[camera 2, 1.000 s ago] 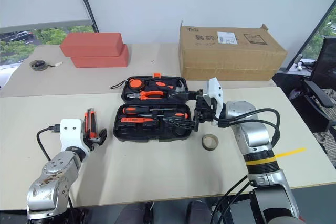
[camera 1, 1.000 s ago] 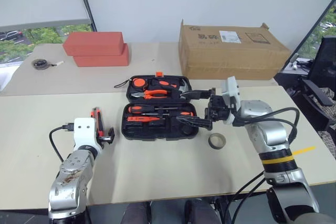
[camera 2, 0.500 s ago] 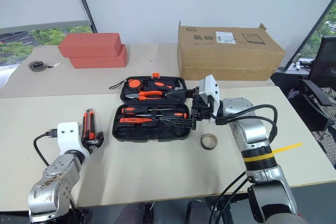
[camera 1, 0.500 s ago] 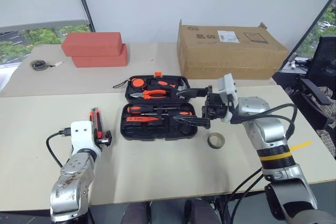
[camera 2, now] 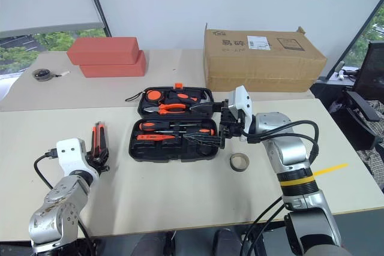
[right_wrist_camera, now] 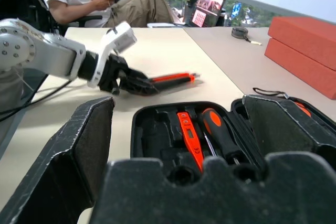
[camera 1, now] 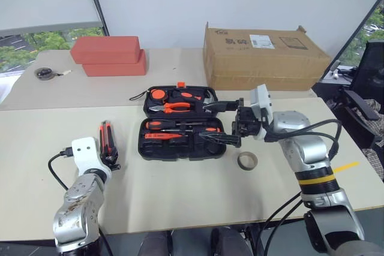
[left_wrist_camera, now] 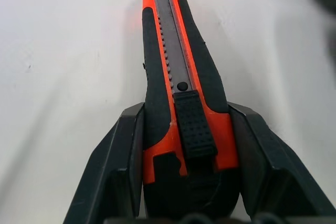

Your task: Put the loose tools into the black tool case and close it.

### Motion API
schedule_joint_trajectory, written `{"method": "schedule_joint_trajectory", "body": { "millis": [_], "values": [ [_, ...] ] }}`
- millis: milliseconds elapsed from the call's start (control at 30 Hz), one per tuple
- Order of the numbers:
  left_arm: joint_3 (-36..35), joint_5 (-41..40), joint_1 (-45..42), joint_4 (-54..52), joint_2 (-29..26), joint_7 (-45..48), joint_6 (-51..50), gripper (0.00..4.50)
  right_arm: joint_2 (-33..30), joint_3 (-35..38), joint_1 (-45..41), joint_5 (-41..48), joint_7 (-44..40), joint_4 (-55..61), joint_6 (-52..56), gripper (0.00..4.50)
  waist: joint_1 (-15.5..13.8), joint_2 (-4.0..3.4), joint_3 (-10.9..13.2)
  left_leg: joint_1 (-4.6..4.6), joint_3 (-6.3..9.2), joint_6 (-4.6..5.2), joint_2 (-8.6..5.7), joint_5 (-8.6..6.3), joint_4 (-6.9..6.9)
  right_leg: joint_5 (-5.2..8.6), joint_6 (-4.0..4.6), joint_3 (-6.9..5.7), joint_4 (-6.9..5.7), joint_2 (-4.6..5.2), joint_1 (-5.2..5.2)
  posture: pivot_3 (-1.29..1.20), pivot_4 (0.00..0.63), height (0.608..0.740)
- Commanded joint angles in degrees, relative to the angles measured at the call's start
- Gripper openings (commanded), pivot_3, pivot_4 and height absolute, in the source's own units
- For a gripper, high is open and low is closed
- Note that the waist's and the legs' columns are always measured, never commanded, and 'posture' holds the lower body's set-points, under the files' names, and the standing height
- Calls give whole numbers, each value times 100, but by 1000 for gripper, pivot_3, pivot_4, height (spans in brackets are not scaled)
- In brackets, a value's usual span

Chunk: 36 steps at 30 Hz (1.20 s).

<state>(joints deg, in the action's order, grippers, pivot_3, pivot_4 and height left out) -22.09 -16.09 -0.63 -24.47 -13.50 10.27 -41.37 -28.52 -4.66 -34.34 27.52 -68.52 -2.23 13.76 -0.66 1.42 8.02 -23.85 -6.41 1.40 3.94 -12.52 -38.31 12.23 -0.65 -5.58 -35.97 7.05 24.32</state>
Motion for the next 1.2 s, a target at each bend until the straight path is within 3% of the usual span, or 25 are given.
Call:
{"method": "schedule_joint_trajectory", "body": {
  "millis": [33,233,467,667,867,1200],
  "values": [
    [134,-712,-278,-21,-751,1815,984,1801,-240,394,120,170,69,249,116,4500,-34,-1,1,-1,0,0,0,0,0,1,2,-1,2,1,1,0,150,713],
    [1323,-567,-892,978,-2251,4572,2522,1801,-562,603,493,80,153,331,47,4500,-46,-5,2,-17,-8,2,-7,-6,0,12,18,-6,20,8,6,0,150,713],
    [2489,-18,-2369,3192,-2834,6619,3943,1801,-840,798,996,15,363,707,27,4500,-10,-6,4,-28,-25,5,-2,-2,2,5,-1,-17,18,-2,11,0,150,713],
    [3214,661,-3536,4950,-2811,7592,5116,1801,-908,1024,1366,167,729,1264,270,4500,-4,-5,4,-35,-27,6,-5,-3,3,8,-7,-16,21,-2,13,0,150,713],
    [3465,1055,-4245,6148,-2607,7855,5865,1801,-965,1126,1476,234,910,1486,387,4500,-10,-4,4,-39,-24,9,-10,-3,1,12,-14,-15,19,-2,12,0,150,713],
    [3502,1181,-4676,6724,-2135,8004,6175,1801,-960,1130,1461,215,1003,1516,385,4500,-7,-3,5,-40,-19,10,-10,-3,-7,14,-16,-16,13,-2,8,0,150,713]
  ]
}}
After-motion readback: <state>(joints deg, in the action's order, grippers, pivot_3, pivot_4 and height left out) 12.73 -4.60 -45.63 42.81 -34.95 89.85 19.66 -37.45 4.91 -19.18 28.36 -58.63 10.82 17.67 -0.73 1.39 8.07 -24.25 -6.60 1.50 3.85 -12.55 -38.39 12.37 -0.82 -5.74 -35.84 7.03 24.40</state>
